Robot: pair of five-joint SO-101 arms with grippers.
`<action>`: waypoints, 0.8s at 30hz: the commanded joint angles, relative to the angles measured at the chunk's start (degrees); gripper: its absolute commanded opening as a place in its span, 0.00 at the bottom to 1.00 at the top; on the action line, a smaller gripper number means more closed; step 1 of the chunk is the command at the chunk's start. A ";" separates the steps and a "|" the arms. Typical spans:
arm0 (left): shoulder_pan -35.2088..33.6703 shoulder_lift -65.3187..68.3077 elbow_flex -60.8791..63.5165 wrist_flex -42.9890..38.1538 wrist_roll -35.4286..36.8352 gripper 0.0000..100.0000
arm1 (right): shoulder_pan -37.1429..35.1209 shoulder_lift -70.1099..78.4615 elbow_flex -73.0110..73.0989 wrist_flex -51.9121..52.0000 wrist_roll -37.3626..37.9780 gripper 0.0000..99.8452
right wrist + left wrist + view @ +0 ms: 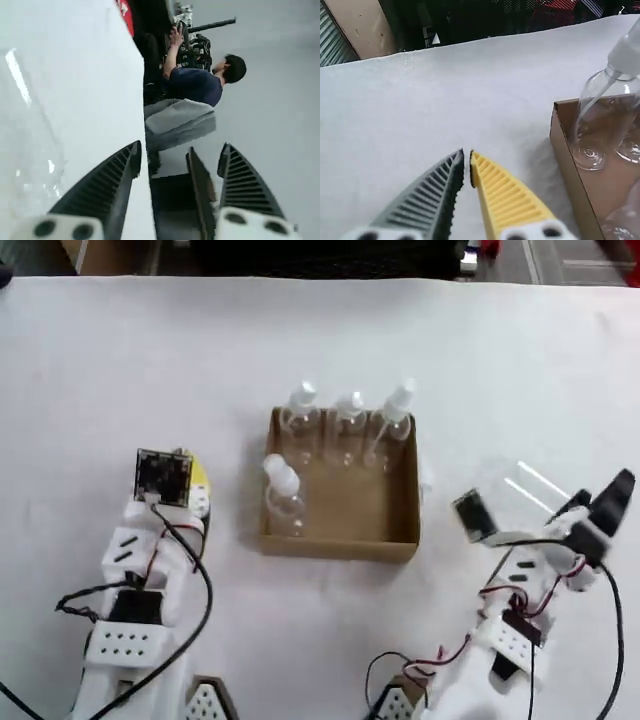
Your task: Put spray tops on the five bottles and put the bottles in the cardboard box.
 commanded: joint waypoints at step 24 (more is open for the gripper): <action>0.66 -0.66 -0.70 -1.49 -0.53 0.03 | -5.49 0.40 -40.53 80.13 -89.49 0.36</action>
